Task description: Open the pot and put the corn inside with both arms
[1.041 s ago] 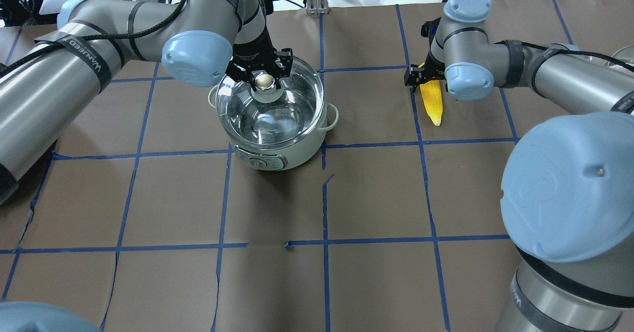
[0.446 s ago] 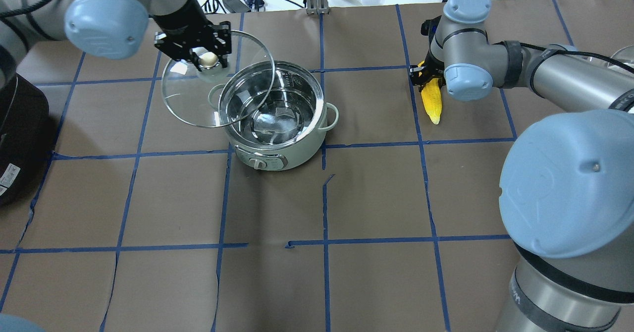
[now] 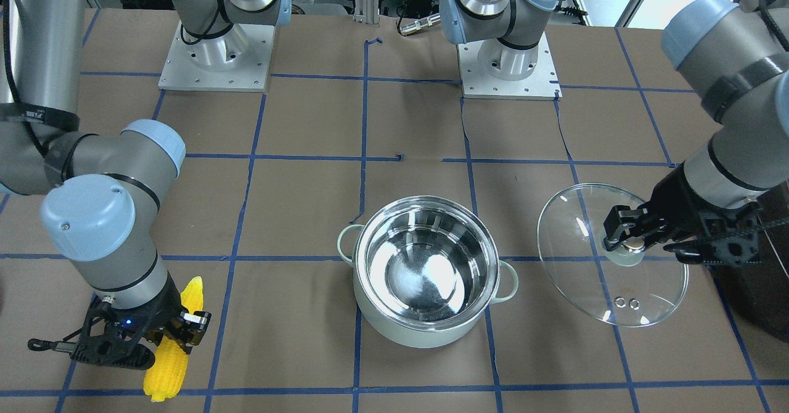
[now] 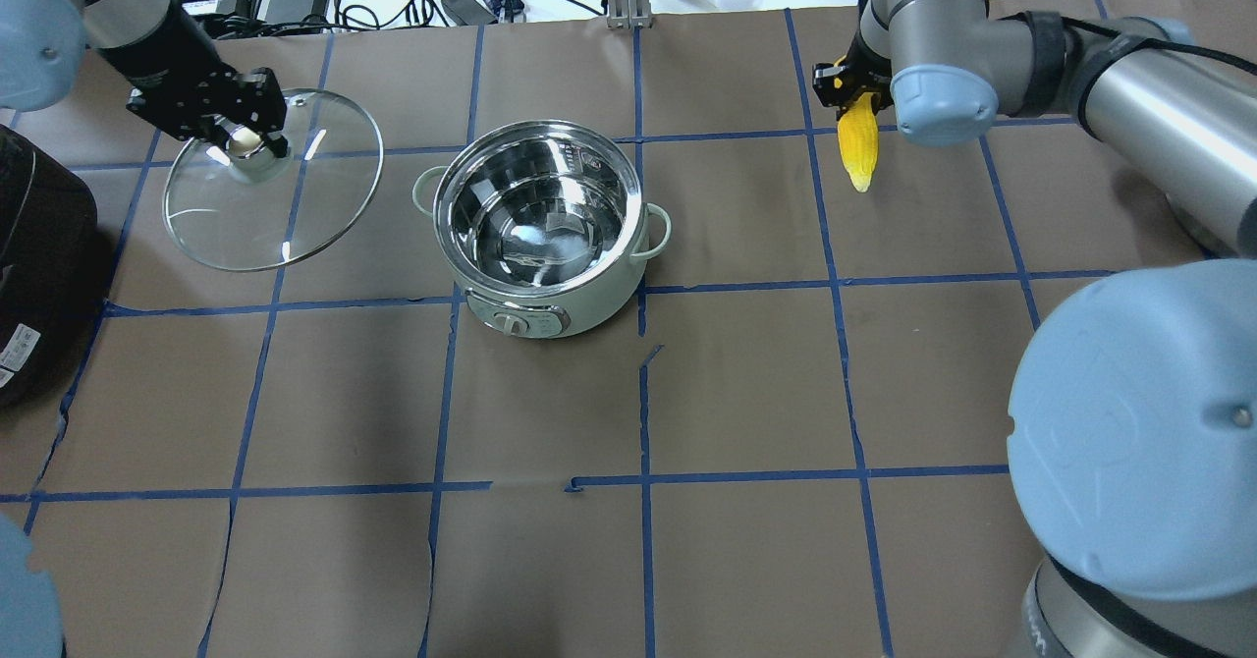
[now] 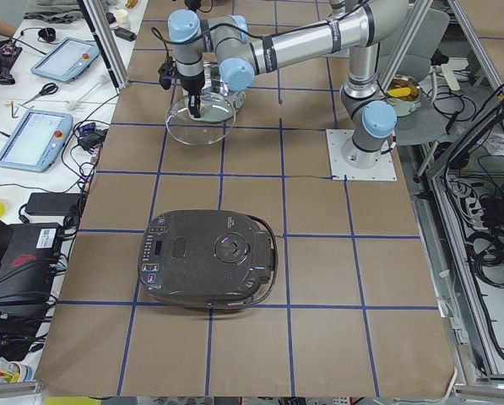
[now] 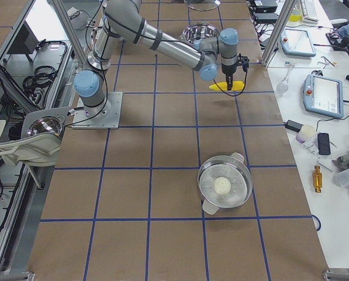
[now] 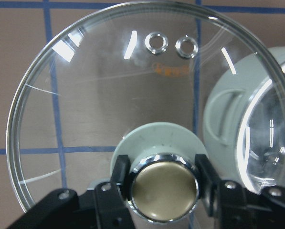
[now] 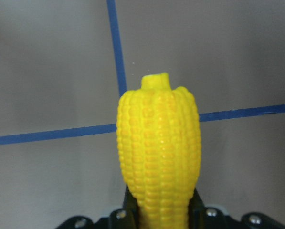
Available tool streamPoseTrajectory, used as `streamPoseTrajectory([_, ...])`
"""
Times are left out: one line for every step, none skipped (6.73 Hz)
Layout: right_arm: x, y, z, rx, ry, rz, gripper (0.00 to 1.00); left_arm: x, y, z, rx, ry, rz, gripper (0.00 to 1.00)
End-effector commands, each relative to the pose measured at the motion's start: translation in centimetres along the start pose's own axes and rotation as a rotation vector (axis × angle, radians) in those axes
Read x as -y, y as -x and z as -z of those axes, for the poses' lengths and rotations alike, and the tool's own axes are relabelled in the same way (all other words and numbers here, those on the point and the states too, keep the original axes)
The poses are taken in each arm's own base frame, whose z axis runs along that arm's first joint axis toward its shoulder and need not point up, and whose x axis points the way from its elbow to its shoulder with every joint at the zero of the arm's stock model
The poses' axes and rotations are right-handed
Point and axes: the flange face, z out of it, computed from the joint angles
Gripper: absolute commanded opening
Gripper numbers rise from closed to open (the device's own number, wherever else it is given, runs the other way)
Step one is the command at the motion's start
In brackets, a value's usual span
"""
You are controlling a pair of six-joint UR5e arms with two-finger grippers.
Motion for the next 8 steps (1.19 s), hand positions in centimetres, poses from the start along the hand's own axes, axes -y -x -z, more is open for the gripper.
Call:
streamPoseTrajectory([-1.8,9.8,7.2,0.034,-0.025,-0.041,0.00,-1.8,7.4,-4.9,-0.019,0.042,-0.024,0.05])
streamPoseTrajectory([-2.9,14.3,8.9,0.022,-0.007,-0.017,0.00,-2.8,9.8,-7.5,-0.016,0.043,0.015,0.05])
streamPoseTrajectory([-4.7,19.4,10.5,-0.004,-0.022,0.018,0.02,-3.6,9.9,-10.5,0.010,0.040,0.023,0.04])
streamPoseTrajectory([-6.6,24.4,10.7,-0.020,-0.035,0.040,0.02,-4.4,9.7,-13.5,0.022,0.015,0.056,0.03])
streamPoseTrajectory([-7.9,27.5,8.6,-0.021,-0.016,0.037,0.03,-4.9,9.5,-14.9,0.023,0.010,0.091,0.02])
streamPoseTrajectory([-9.0,29.3,7.2,-0.025,-0.006,0.006,0.07,-4.9,9.5,-14.9,0.025,0.009,0.082,0.01])
streamPoseTrajectory([-9.9,30.4,6.3,-0.024,0.007,0.021,0.09,-4.8,8.9,-15.2,0.024,0.013,0.074,0.01])
streamPoseTrajectory([-11.3,32.1,6.0,-0.021,0.013,0.049,0.13,-4.6,7.5,-15.2,0.025,0.015,0.038,0.01])
